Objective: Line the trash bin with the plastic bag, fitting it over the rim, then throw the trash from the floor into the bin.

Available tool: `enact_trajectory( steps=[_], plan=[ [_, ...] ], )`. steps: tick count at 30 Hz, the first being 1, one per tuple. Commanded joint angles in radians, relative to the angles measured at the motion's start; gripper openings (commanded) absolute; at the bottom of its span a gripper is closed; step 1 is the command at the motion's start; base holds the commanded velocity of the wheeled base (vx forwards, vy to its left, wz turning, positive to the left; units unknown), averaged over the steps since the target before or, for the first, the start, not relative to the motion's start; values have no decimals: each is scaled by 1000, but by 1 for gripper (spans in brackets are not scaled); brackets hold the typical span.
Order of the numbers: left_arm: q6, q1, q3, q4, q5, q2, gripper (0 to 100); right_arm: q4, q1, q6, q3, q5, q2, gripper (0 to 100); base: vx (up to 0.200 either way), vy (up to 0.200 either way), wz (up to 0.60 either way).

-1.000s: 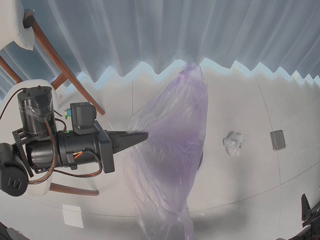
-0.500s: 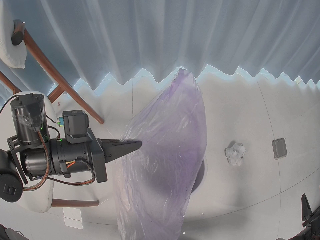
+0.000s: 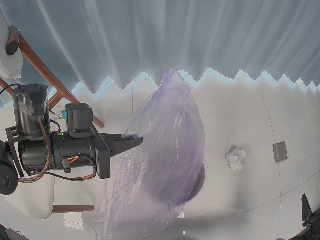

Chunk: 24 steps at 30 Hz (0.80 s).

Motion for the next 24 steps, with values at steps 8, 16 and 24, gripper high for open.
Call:
enact_trajectory(
  steps=[8,16,24],
  plan=[
    [48,-76,-51,99,196,10,0,0,0,-16,18,-1,-14,100,0,0,0],
    [41,-64,69,16,136,-25,0,0,0,-53,18,28,-14,100,0,0,0],
    [-17,-64,61,-44,113,-19,0,1,0,-19,18,28,-12,100,0,0,0]
  ],
)
